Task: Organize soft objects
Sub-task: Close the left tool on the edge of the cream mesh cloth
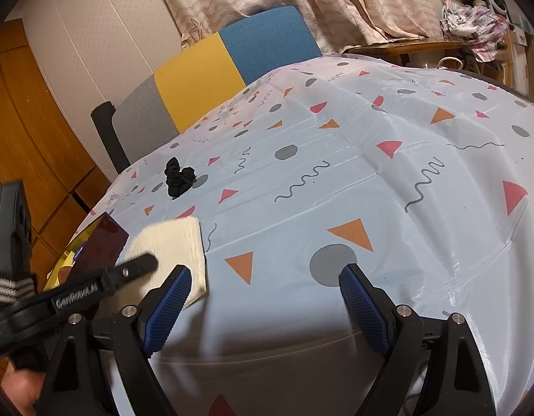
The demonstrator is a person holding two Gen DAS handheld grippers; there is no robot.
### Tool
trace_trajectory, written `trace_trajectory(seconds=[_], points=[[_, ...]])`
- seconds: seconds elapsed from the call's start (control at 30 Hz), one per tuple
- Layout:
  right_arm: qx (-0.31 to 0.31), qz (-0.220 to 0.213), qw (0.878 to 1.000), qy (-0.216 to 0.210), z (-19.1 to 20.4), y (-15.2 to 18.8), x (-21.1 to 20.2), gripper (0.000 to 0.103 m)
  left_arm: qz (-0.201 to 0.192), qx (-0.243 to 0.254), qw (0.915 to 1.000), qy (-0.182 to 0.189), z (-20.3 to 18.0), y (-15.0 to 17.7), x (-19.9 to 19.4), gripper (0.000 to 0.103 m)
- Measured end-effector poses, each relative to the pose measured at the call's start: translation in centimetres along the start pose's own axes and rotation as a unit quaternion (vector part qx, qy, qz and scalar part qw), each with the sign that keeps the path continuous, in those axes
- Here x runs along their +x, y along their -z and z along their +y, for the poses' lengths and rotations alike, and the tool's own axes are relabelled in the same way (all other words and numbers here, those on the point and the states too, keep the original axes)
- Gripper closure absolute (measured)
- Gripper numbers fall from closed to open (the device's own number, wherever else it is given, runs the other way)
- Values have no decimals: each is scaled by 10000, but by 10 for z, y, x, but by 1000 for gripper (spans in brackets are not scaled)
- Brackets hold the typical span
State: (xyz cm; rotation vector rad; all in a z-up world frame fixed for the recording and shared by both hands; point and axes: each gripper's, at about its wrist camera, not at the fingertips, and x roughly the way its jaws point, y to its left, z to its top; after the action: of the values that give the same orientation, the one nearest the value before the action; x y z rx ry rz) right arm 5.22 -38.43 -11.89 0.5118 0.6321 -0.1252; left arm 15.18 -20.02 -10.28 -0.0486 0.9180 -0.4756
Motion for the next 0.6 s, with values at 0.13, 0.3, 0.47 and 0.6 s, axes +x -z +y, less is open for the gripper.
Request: trace_trajectory(seconds=[0.13, 0.3, 0.47, 0.6], points=[[10, -4, 10000, -18, -1, 0, 0, 14, -44, -154, 9997, 190, 3, 4, -4, 72], [35, -12, 10000, -49, -2, 0, -1, 14, 12, -78, 9997, -238, -2, -1, -5, 50], [50, -16, 10000, -70, -2, 0, 0, 14, -11, 51, 9995, -317, -3, 1, -4, 49], [57, -17, 10000, -79, -3, 0, -1, 13, -78, 71, 9994, -345, 1, 3, -1, 62]])
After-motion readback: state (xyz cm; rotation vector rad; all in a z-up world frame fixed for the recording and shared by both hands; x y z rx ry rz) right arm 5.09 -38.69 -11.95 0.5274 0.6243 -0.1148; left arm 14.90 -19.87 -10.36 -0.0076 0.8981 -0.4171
